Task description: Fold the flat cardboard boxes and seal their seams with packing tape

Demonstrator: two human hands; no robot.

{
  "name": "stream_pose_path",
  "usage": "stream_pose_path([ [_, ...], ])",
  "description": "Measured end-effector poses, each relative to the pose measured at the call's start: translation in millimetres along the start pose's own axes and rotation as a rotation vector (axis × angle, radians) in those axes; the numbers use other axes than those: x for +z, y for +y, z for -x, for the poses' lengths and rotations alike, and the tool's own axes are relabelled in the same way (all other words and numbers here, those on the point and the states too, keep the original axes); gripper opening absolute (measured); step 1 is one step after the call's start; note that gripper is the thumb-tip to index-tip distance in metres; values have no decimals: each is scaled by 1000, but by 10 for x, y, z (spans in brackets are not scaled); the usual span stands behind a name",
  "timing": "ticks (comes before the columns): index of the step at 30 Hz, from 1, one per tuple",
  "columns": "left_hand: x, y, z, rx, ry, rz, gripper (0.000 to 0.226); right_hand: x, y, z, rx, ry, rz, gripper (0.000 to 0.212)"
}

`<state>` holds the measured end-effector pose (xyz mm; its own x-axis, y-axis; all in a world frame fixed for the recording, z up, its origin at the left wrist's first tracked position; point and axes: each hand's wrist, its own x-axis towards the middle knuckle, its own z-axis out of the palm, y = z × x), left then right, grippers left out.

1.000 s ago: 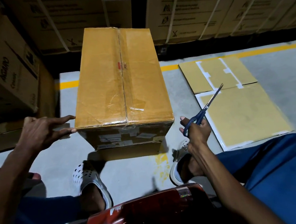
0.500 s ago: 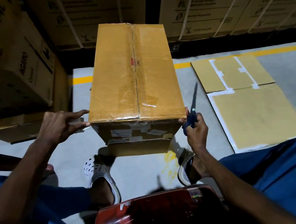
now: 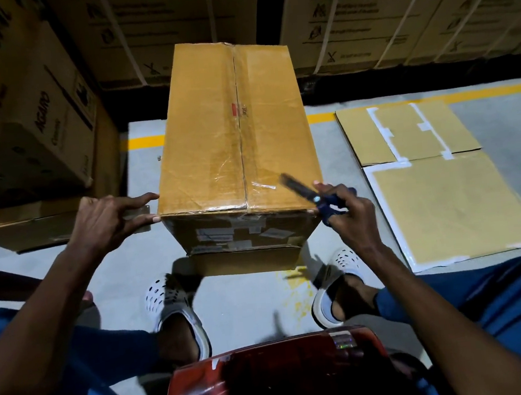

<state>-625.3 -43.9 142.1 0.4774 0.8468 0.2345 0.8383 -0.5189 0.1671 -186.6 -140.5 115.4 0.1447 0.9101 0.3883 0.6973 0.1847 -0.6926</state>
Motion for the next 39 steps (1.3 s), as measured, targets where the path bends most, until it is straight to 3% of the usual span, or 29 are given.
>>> stream_pose_path([
  [2, -5, 11, -4, 7, 16, 7, 72, 101, 5, -48, -99, -116, -16, 36],
  [7, 62, -11, 14, -26, 40, 20, 69, 260, 187, 32, -143, -114, 87, 66],
  [14, 87, -13, -5, -24, 46, 59, 71, 375, -141, -73, -276, -196, 158, 55],
  [19, 84, 7, -35, -51, 6, 119, 74, 667, -192, -48, -265, -211, 191, 68],
  [28, 167, -25, -40, -53, 13, 128, 89, 879, -602, -178, -298, -225, 135, 49],
  [39, 207, -29, -43, -105, -46, 140, 81, 1175, -713, -211, -439, -230, 156, 74],
])
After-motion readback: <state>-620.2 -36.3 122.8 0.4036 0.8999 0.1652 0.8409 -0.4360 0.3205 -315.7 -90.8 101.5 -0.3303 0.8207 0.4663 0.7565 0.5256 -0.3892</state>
